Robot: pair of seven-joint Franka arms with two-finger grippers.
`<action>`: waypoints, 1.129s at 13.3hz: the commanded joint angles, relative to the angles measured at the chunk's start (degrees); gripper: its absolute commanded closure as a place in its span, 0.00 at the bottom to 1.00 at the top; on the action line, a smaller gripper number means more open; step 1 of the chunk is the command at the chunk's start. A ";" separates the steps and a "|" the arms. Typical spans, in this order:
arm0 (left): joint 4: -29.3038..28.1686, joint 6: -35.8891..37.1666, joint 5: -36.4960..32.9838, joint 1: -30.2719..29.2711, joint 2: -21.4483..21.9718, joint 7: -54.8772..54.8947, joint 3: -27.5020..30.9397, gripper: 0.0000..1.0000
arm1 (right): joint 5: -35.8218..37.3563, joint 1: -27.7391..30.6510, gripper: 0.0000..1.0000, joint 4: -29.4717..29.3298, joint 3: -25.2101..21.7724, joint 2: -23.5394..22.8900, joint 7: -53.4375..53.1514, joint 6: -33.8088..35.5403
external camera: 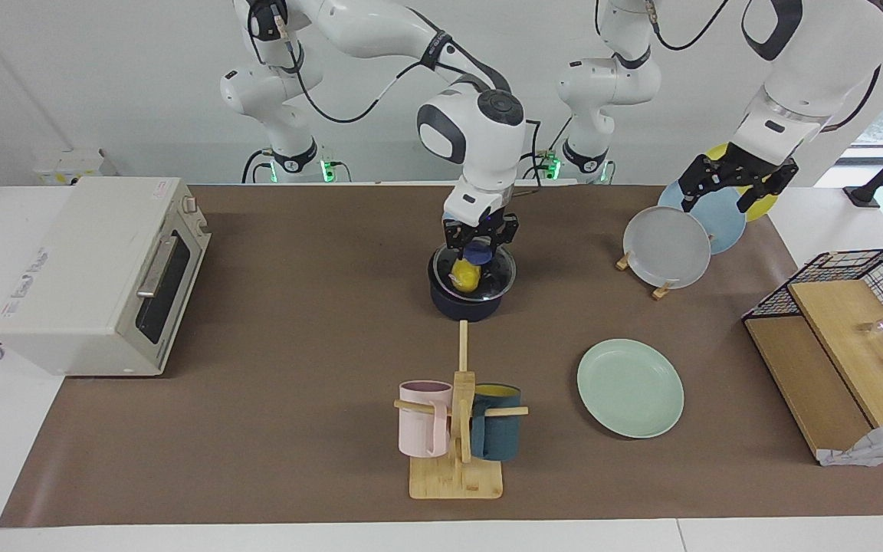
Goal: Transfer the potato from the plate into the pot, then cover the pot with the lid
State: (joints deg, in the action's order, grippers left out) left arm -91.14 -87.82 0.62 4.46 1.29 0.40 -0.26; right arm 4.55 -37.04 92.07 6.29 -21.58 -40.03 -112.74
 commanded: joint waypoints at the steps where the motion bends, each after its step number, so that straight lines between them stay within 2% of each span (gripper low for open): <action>1: 2.27 2.82 -0.89 0.99 -1.02 -1.02 1.14 0.00 | -0.42 0.38 1.00 0.13 0.57 -0.05 -0.66 -0.99; 4: 2.90 3.54 -0.89 0.90 -0.59 -2.15 0.53 0.00 | -3.92 0.39 1.00 0.22 0.57 -0.04 -0.92 -1.08; 10: 2.81 2.74 0.25 0.72 0.11 -3.30 0.61 0.00 | -3.06 0.38 1.00 3.99 0.57 1.01 -0.14 -3.02; 15: 2.46 1.69 0.25 0.81 0.11 -3.30 0.70 0.00 | -3.31 0.82 1.00 4.00 0.57 1.10 0.92 -1.52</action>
State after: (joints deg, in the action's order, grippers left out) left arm -88.82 -85.95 0.68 4.48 1.08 -2.15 -0.19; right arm 1.28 -37.07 93.41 6.34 -21.07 -39.93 -113.93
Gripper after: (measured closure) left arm 0.000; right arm 0.344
